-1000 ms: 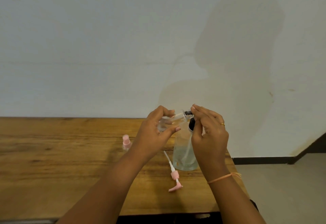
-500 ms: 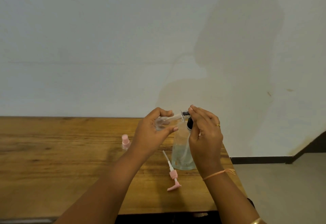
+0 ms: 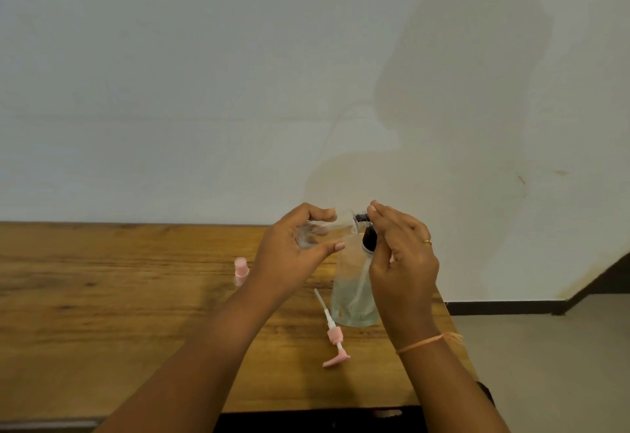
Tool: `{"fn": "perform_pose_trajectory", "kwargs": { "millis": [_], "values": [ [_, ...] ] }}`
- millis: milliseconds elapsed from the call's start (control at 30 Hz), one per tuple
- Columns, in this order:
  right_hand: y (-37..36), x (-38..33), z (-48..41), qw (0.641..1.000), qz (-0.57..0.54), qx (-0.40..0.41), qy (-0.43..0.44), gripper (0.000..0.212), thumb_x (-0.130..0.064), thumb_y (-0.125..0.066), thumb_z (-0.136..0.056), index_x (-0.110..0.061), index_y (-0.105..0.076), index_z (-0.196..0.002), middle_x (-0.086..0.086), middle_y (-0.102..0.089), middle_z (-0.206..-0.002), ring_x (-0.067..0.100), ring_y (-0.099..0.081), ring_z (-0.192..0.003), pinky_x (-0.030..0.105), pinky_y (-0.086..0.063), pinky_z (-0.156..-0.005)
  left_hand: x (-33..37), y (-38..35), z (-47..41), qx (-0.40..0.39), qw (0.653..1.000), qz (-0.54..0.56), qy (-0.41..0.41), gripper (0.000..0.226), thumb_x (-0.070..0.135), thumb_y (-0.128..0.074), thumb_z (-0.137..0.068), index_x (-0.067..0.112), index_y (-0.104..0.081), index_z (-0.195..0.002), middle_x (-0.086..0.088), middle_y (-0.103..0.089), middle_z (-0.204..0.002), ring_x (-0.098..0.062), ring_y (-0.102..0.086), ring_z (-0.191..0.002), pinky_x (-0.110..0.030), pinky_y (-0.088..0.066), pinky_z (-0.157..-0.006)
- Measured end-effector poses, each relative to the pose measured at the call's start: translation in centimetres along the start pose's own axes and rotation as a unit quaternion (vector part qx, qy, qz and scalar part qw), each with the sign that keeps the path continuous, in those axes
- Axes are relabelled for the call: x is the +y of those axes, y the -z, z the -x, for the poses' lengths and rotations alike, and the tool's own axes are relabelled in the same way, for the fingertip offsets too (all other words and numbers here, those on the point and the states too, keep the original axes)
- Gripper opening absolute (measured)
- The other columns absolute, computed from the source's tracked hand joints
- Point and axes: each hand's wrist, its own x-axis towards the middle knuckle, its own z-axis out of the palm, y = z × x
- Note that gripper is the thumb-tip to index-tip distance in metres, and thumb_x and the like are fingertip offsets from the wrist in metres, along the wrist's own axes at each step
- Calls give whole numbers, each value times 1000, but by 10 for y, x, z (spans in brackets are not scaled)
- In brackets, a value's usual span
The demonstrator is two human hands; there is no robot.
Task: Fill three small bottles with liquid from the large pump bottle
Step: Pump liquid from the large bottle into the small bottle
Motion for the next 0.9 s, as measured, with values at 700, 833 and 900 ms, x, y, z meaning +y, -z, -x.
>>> {"fn": "perform_pose_trajectory", "kwargs": {
  "millis": [700,833,900],
  "values": [
    [-1,-5,3,1000,-12,4,-16,29,3,-53,-82,0,-67,-107,9,-69,-104,22,-59,-103,25,-46,-88,0,-5,5,7,1000,10,11,37,13,-79,-70,35,-57,-91,21,-61,-104,6,-59,-97,-7,-48,-75],
    [0,-3,4,999,-17,-12,-24,32,8,-55,-77,0,-67,-106,11,-69,-105,22,-62,-101,27,-45,-89,0,-7,7,10,1000,-27,12,37,19,-79,-70,38,-54,-89,23,-59,-101,10,-56,-93,-3,-45,-72],
    [2,-6,4,999,-18,-17,-36,34,8,-55,-77,0,-67,-108,11,-68,-105,22,-62,-102,29,-42,-93,1,-8,8,14,1000,-23,8,37,18,-79,-70,38,-54,-89,20,-61,-103,10,-57,-94,-3,-45,-73]
  ]
}}
